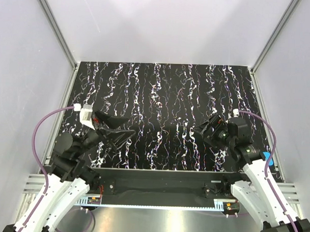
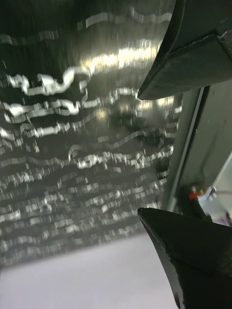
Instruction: Pull the plug off the socket
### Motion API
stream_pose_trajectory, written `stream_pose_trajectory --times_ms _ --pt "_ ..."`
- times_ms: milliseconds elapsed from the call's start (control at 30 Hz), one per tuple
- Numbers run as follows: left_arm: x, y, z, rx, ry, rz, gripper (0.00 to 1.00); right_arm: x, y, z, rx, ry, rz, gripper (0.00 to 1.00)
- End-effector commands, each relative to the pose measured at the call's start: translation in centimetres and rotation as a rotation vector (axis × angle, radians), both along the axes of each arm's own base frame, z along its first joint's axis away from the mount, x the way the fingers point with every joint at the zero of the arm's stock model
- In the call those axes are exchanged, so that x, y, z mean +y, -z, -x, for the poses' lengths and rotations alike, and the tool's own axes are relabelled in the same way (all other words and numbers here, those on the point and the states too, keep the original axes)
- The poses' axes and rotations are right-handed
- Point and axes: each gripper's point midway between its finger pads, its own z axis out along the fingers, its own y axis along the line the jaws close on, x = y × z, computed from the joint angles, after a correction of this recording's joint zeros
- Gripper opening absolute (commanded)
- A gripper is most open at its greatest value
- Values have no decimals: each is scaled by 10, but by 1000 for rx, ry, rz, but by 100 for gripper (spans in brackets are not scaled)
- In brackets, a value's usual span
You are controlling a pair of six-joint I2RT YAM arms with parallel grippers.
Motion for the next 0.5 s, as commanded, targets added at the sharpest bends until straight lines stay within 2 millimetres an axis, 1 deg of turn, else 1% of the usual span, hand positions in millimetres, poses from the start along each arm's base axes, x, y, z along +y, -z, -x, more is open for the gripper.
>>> stream_pose_trajectory --times_ms 0,33,67,100,133,167,200,233,267,333,367,433,467 --pt "7 32 -18 139 -100 -93 99 -36 -7 -10 -22 62 250 100" --pt "12 38 -19 180 -130 -90 99 -44 -4 -10 4 86 301 100" --pt "17 41 -22 213 -169 -77 99 -46 -6 -11 9 79 322 100" --pt "26 43 -31 266 -246 -48 99 -45 -14 -17 10 67 337 100" --pt "32 43 -31 283 -282 -33 99 -49 -16 -20 1 60 378 100" --pt "37 51 -31 324 -310 -44 99 -51 -18 -21 6 56 396 100" --pt "42 53 -34 342 -343 -42 99 -55 -23 -27 5 70 421 100" --pt "45 50 -31 345 -353 -36 99 -57 -25 -30 6 70 443 100" --pt "46 57 -30 380 -360 -53 99 -60 -25 -31 13 70 464 100" --pt "50 59 -23 424 -366 -63 99 -62 -27 -36 31 54 505 100" --pt "50 57 -20 435 -360 -60 99 -70 -28 -43 51 97 544 100" --pt "46 56 -15 450 -327 -55 99 -80 -24 -43 99 141 579 100" --pt "45 59 -13 467 -318 -57 99 -88 -22 -48 120 182 607 100"
